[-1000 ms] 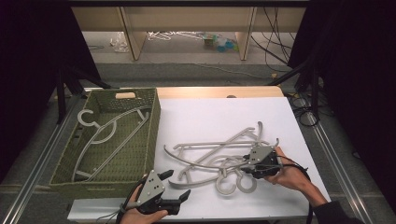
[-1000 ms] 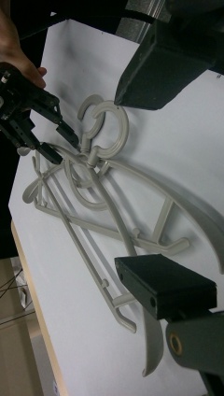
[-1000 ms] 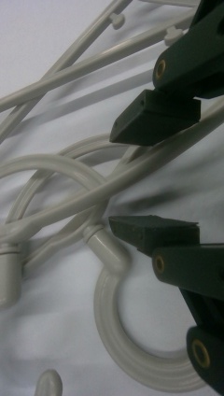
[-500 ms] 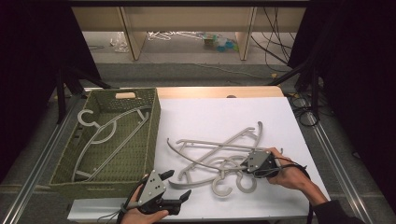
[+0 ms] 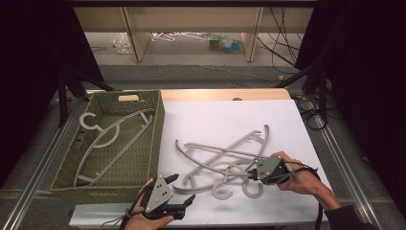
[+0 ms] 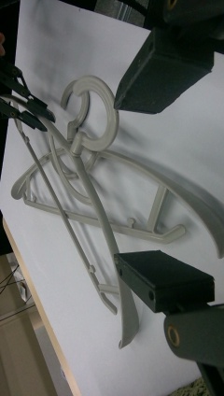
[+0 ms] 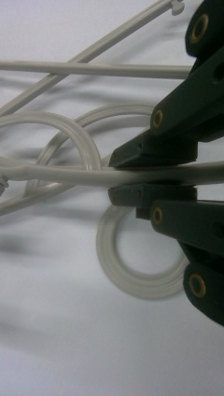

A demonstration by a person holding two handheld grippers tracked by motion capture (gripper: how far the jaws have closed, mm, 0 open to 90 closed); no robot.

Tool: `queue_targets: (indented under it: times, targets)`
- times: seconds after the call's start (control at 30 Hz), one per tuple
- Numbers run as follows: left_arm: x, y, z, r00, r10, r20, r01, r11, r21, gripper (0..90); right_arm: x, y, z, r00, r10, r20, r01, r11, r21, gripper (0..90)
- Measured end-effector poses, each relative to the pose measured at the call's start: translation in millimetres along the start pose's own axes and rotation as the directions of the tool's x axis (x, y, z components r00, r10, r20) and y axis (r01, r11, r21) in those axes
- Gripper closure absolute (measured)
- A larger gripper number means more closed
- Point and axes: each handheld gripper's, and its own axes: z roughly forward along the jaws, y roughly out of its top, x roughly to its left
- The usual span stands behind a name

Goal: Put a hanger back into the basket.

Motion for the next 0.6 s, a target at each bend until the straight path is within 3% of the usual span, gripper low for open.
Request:
queue_targets:
  times: [0.07,0.13,0.17,0.2,0.27,0.47,0.6]
  targets:
    - [0.9,0.6,1.6,0.9994,0.032,-0.012,-0.032,0.9995,0.005,23.0,0.2,1.5,-4.5,0.9999,0.009,-0.01,-0.009,1.0,-0.017,81.4]
    - [1.0,1.6,7.1,0.9993,0.032,-0.017,-0.032,0.9995,0.007,23.1,0.7,2.8,-9.6,0.9998,0.017,-0.011,-0.017,0.999,-0.041,81.5]
    - [1.8,2.8,9.5,0.9977,0.063,-0.025,-0.063,0.9979,0.015,23.1,1.6,3.5,-12.8,0.9998,0.019,0.003,-0.019,0.999,-0.043,81.4]
    - [1.2,3.5,12.9,0.9971,0.07,-0.029,-0.07,0.9974,0.02,23.1,2.2,4.1,-16.0,0.9997,0.024,-0.004,-0.024,0.998,-0.053,81.5]
    - [1.1,5.4,18.8,0.9948,0.097,-0.031,-0.096,0.9951,0.024,23.4,1.4,5.0,-20.7,1.0,-0.001,-0.001,0.001,0.997,-0.071,81.5]
    - [0.6,12.7,39.7,0.9872,0.155,-0.036,-0.154,0.9874,0.039,26.7,5.6,9.0,-31.8,0.9995,0.0,-0.033,-0.004,0.996,-0.092,81.5]
    - [-0.3,15.0,57.8,0.9774,0.211,-0.005,-0.21,0.9729,0.097,27.9,6.6,10.9,-35.2,0.9993,-0.012,-0.037,0.008,0.995,-0.102,81.5]
